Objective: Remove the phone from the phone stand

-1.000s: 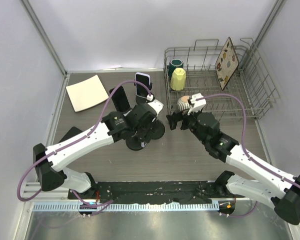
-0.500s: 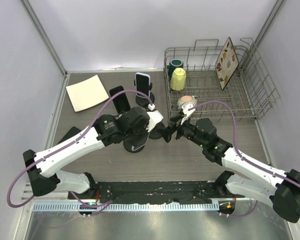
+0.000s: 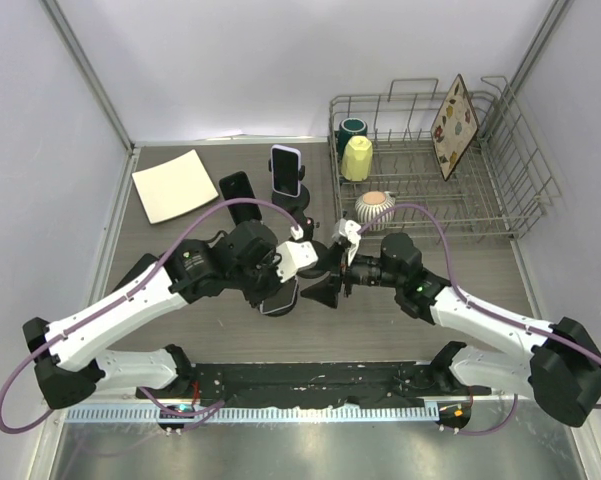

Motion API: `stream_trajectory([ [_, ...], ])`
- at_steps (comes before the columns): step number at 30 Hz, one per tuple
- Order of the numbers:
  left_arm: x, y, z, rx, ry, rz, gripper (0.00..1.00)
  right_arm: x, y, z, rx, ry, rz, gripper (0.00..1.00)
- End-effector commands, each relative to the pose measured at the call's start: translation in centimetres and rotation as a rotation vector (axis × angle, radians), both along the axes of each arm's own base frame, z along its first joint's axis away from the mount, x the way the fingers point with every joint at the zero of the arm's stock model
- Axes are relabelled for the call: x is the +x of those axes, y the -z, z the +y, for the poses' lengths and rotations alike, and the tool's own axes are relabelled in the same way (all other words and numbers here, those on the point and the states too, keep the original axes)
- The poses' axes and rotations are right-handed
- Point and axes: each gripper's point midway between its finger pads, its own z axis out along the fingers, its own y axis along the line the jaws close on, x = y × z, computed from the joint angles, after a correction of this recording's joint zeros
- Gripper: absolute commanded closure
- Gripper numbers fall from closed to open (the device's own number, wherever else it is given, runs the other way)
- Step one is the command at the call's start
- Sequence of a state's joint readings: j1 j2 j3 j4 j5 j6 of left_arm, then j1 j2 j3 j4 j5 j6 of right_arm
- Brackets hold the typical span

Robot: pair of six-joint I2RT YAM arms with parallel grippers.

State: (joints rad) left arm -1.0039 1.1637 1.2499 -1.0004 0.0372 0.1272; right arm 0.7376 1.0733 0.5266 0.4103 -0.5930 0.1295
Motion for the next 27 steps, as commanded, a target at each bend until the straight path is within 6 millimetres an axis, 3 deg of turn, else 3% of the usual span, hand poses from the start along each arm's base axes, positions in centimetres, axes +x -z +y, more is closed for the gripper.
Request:
stream_trajectory([
  [1, 0.5, -2.9, -2.5, -0.148, 0.096, -0.072, 1.0, -2.5, -5.0, 1.7, 0.111, -0.211, -0.107, 0.22],
  [6, 0.5, -1.9, -3.1, -0.118, 0.119, -0.035, 1.0, -3.1, -5.9, 2.4, 0.114, -0.25, -0.137, 0.22],
  [13, 0.5, -1.9, -4.0, -0.125, 0.152, -0.023, 1.0, -3.3, -5.2, 3.1, 0.084, -0.271, -0.135, 0.28],
  [17, 0.4, -2.3, -4.1, -0.14, 0.164, -0.032, 1.0, -3.4, -4.5, 3.2, 0.065, -0.283, -0.123, 0.41],
  [19, 0.3, -2.3, -3.9, -0.14, 0.16, -0.033, 0.96, -3.5, -4.5, 3.3, 0.062, -0.288, -0.124, 0.56],
  [20, 0.4, -2.3, -3.9, -0.142, 0.158, -0.037, 0.93, -3.5, -4.4, 3.3, 0.06, -0.288, -0.122, 0.62],
  [21, 0.4, -2.4, -3.8, -0.144, 0.155, -0.04, 0.85, -3.5, -4.4, 3.3, 0.059, -0.288, -0.121, 0.74],
  [23, 0.5, -2.4, -3.6, -0.142, 0.147, -0.05, 0.72, -3.4, -4.4, 3.3, 0.058, -0.284, -0.122, 0.85],
  [24, 0.6, -2.4, -3.5, -0.139, 0.138, -0.055, 0.52, -3.4, -4.3, 3.4, 0.056, -0.278, -0.12, 0.95],
  [26, 1.1, -2.9, -3.1, -0.148, 0.095, -0.087, 0.34, -3.2, -4.4, 3.4, 0.054, -0.263, -0.121, 0.99],
  [27, 1.6, -3.1, -2.8, -0.148, 0.068, -0.105, 0.21, -3.1, -4.4, 3.5, 0.054, -0.252, -0.122, 0.99],
])
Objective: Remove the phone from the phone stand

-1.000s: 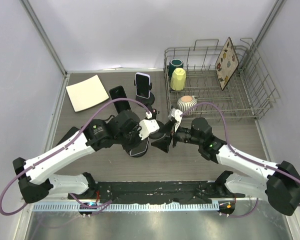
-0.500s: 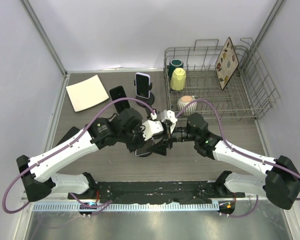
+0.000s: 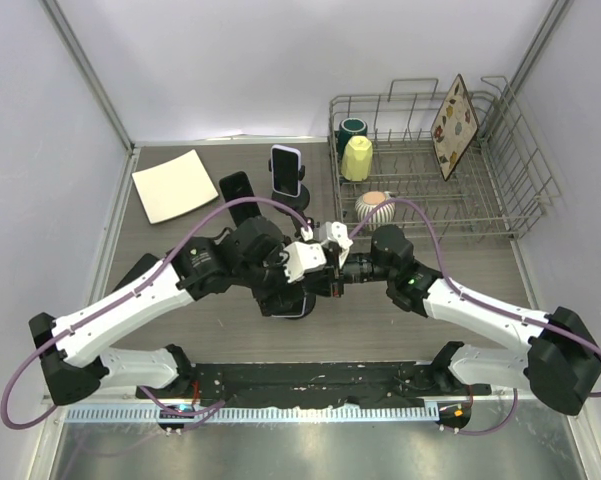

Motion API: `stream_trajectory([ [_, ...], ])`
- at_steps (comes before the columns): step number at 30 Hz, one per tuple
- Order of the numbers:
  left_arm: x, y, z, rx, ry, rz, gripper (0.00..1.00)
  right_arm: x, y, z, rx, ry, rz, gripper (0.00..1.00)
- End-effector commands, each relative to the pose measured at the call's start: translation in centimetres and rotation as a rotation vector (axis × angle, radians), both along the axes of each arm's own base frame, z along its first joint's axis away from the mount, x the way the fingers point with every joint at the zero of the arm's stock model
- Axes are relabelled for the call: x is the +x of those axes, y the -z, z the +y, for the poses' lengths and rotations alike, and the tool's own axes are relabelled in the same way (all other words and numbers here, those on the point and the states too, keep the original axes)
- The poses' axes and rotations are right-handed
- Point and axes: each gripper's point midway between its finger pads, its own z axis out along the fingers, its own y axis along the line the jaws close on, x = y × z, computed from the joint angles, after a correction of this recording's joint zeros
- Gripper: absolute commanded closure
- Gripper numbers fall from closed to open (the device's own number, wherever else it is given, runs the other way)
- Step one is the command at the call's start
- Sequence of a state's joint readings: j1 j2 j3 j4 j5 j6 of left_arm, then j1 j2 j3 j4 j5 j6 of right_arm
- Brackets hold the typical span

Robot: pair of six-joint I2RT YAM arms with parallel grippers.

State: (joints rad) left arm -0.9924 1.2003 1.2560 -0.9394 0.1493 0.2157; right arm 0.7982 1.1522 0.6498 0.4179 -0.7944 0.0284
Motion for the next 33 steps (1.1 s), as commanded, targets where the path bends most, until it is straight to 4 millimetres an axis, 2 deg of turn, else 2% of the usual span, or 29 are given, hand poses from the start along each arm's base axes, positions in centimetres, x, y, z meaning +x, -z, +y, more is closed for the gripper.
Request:
stream_trajectory([
  [1, 1.9, -3.7, -0.2, -0.127, -0.102, -0.122, 0.15, 0.6, -1.2, 0.6, 0.013, 0.056, -0.001, 0.99],
  [3, 3.6, -5.0, 0.7, -0.154, -0.214, -0.199, 0.02, 1.3, -1.4, 0.7, 0.027, 0.122, -0.007, 0.99],
  [4, 4.2, -5.7, 1.0, -0.174, -0.259, -0.225, 0.0, 1.8, -1.6, 1.0, 0.037, 0.187, -0.013, 0.99],
  [5, 4.6, -7.2, 1.5, -0.239, -0.334, -0.25, 0.0, 2.5, -2.3, 1.1, 0.066, 0.237, -0.028, 0.99],
  [6, 5.6, -8.1, 2.7, -0.252, -0.418, -0.297, 0.0, 2.6, -2.0, 1.3, 0.076, 0.273, -0.015, 0.99],
  [8, 6.1, -9.9, 4.3, -0.339, -0.552, -0.329, 0.0, 3.7, -3.2, 1.6, 0.135, 0.391, -0.025, 0.99],
  [9, 6.9, -10.6, 5.9, -0.347, -0.653, -0.372, 0.0, 4.0, -3.0, 1.7, 0.148, 0.43, -0.004, 0.99],
  [11, 7.0, -11.8, 8.0, -0.406, -0.766, -0.401, 0.0, 4.8, -4.0, 1.9, 0.205, 0.54, 0.002, 0.99],
  [13, 7.2, -12.5, 10.2, -0.454, -0.898, -0.425, 0.0, 5.7, -3.9, 2.5, 0.224, 0.623, 0.019, 0.99],
  [14, 7.0, -12.9, 11.5, -0.484, -0.948, -0.437, 0.0, 6.2, -4.5, 2.6, 0.244, 0.698, 0.033, 0.99],
  [15, 7.0, -12.9, 12.2, -0.504, -1.0, -0.436, 0.0, 6.3, -4.4, 3.1, 0.243, 0.719, 0.039, 0.99],
  [16, 7.1, -13.0, 13.8, -0.497, -1.077, -0.471, 0.0, 6.6, -3.7, 3.8, 0.229, 0.741, 0.039, 0.99],
  [18, 6.9, -13.0, 15.6, -0.522, -1.157, -0.488, 0.0, 6.6, -4.1, 4.5, 0.237, 0.837, 0.04, 0.99],
  [19, 6.8, -12.9, 16.8, -0.506, -1.205, -0.515, 0.0, 7.1, -2.8, 5.1, 0.202, 0.885, 0.019, 0.99],
  [20, 6.7, -12.9, 17.3, -0.507, -1.22, -0.522, 0.0, 7.1, -3.7, 5.7, 0.217, 0.922, 0.017, 0.99],
  [21, 6.5, -13.1, 18.0, -0.521, -1.241, -0.528, 0.0, 7.1, -3.5, 5.4, 0.211, 1.014, 0.017, 0.99],
  [23, 6.3, -13.1, 18.9, -0.518, -1.272, -0.541, 0.0, 7.1, -2.9, 6.9, 0.189, 1.079, -0.007, 0.99],
  [24, 6.1, -13.3, 19.4, -0.531, -1.286, -0.546, 0.0, 7.1, -2.4, 6.7, 0.177, 1.158, -0.009, 0.99],
  [26, 6.0, -13.4, 20.0, -0.535, -1.307, -0.556, 0.0, 7.5, -1.8, 7.7, 0.177, 1.228, -0.009, 0.99],
  [33, 5.8, -12.9, 20.3, -0.5, -1.302, -0.557, 0.0, 8.3, -1.4, 8.4, 0.178, 1.345, 0.025, 0.99],
])
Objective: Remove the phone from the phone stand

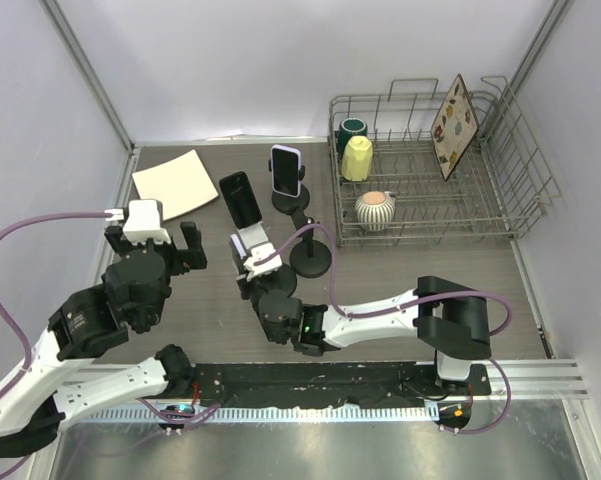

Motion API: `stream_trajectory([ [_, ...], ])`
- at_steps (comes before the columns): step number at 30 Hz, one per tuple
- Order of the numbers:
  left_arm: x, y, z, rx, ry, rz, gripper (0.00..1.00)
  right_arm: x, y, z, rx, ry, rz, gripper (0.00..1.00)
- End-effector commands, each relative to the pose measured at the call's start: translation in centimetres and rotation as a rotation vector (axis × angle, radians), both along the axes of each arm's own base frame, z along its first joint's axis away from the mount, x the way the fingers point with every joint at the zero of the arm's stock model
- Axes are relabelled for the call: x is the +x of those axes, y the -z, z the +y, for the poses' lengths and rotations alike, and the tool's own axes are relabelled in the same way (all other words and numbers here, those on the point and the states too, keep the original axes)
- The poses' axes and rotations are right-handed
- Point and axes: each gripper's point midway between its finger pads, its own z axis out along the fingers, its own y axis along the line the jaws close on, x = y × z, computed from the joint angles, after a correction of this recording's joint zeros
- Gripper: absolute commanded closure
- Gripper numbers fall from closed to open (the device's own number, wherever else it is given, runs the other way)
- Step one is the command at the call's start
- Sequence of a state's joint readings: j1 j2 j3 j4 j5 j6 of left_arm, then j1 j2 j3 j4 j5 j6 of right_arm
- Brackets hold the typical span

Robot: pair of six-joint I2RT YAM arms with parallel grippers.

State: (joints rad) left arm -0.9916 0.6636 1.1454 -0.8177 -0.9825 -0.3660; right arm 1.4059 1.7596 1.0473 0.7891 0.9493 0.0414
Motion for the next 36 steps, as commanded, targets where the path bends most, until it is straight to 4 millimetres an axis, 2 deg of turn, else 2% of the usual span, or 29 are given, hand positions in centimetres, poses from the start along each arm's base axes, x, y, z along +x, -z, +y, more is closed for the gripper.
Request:
stream_trajectory([
  [1, 0.1, 0.2, 0.7, 0.001, -0.05, 0.004, 0.0, 1.7, -1.6, -2.4, 0.103, 0.207, 0.022, 0.99],
  [2, 0.1, 0.4, 0.5, 0.005, -0.047, 0.008, 0.0, 1.7, -1.9, -2.3, 0.106, 0.205, 0.02, 0.91],
  [4, 0.1, 0.5, 0.2, 0.002, -0.035, 0.013, 0.0, 1.7, -2.4, -2.3, 0.108, 0.199, 0.018, 0.83],
  [5, 0.2, 0.6, 0.1, 0.005, -0.032, 0.017, 0.0, 1.6, -2.5, -2.2, 0.111, 0.184, 0.017, 0.74],
  [7, 0.3, 0.8, -0.4, -0.003, -0.018, 0.024, 0.0, 1.4, -3.0, -2.3, 0.125, 0.173, 0.018, 0.66],
  [8, 0.4, 0.9, -0.7, -0.004, -0.013, 0.029, 0.0, 1.4, -3.2, -2.2, 0.128, 0.162, 0.018, 0.57],
  [10, 0.6, 1.2, -1.6, -0.01, 0.007, 0.048, 0.0, 1.2, -3.7, -2.3, 0.135, 0.148, 0.019, 0.46],
  [14, 1.0, 1.7, -3.1, -0.012, 0.03, 0.087, 0.0, 0.6, -5.6, -2.2, 0.163, 0.08, 0.009, 0.31],
  [16, 1.1, 1.9, -3.6, -0.022, 0.03, 0.103, 0.0, 0.3, -6.1, -2.0, 0.154, 0.047, 0.002, 0.26],
  [21, 1.1, 2.1, -4.7, -0.079, 0.029, 0.146, 0.0, 0.2, -7.9, -4.0, 0.119, 0.05, -0.034, 0.23],
  [24, 1.2, 2.7, -5.6, -0.084, 0.015, 0.199, 0.0, 2.0, -6.9, -6.7, 0.02, 0.14, -0.024, 0.21],
  [25, 1.5, 3.1, -6.1, -0.073, 0.009, 0.219, 0.0, 3.4, -6.1, -8.0, -0.002, 0.177, -0.008, 0.19],
  [28, 1.6, 3.7, -6.9, -0.085, 0.005, 0.252, 0.0, 4.9, -3.7, -10.2, 0.013, 0.16, 0.096, 0.16],
  [29, 1.8, 3.9, -7.4, -0.095, 0.009, 0.26, 0.0, 6.4, -3.2, -11.8, 0.026, 0.19, 0.118, 0.16],
  [31, 1.8, 4.5, -8.3, -0.109, 0.028, 0.283, 0.0, 6.5, -2.3, -13.5, 0.041, 0.178, 0.136, 0.15],
  [33, 1.9, 5.3, -9.2, -0.126, 0.037, 0.303, 0.0, 6.9, -3.1, -15.3, 0.07, 0.194, 0.112, 0.15],
  [34, 2.0, 5.5, -9.5, -0.138, 0.037, 0.305, 0.0, 6.8, -1.9, -16.0, 0.049, 0.199, 0.117, 0.14],
  [36, 2.0, 6.5, -9.9, -0.15, 0.027, 0.322, 0.0, 7.0, -2.0, -17.0, 0.065, 0.206, 0.104, 0.14],
])
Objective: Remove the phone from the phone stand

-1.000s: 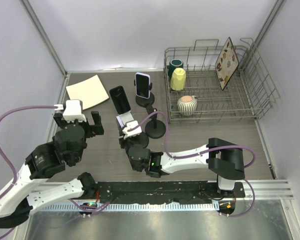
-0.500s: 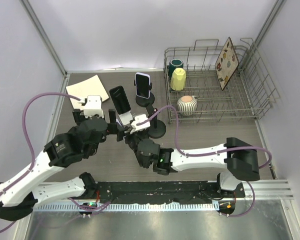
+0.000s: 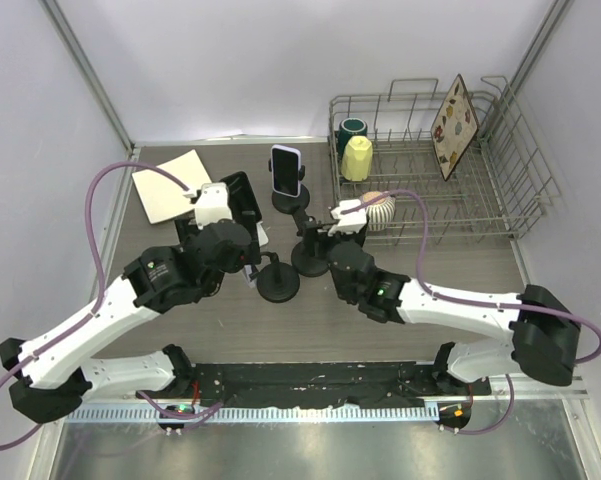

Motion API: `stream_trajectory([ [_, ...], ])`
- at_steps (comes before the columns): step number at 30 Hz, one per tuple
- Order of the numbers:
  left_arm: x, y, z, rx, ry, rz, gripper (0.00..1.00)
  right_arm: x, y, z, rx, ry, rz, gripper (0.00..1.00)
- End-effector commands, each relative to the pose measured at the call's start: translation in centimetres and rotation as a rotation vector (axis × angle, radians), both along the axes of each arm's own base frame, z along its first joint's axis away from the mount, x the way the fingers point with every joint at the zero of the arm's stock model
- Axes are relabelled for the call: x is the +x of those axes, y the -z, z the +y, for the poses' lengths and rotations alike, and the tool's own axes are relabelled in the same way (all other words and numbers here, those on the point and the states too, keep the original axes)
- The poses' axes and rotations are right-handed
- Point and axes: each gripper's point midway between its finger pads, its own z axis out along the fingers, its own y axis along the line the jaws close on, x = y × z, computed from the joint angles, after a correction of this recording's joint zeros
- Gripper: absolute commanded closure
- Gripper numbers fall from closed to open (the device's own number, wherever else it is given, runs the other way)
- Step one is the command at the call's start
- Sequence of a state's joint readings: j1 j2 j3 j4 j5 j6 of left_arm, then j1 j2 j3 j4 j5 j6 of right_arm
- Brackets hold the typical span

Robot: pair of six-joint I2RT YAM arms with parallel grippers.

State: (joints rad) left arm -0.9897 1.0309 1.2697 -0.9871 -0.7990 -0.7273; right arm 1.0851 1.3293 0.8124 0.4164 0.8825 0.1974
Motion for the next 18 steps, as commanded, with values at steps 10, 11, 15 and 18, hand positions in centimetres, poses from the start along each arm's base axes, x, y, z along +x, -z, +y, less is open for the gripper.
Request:
stream_trajectory([
  [10, 0.4, 3.6, -2.2, -0.053, -0.07, 0.028, 0.08, -1.3, 2.2, -0.6, 0.084, -0.125, -0.003, 0.14],
  [11, 0.5, 3.6, -2.1, -0.04, -0.077, 0.025, 0.1, -1.3, 2.3, -0.3, 0.082, -0.14, -0.007, 0.14],
  [15, 0.5, 4.5, -2.4, -0.008, -0.07, 0.043, 0.2, -2.0, 3.0, 0.6, 0.093, -0.218, -0.019, 0.14],
  [18, 0.5, 4.9, -2.6, -0.001, -0.065, 0.048, 0.33, -2.3, 3.2, 1.2, 0.089, -0.257, -0.021, 0.14],
])
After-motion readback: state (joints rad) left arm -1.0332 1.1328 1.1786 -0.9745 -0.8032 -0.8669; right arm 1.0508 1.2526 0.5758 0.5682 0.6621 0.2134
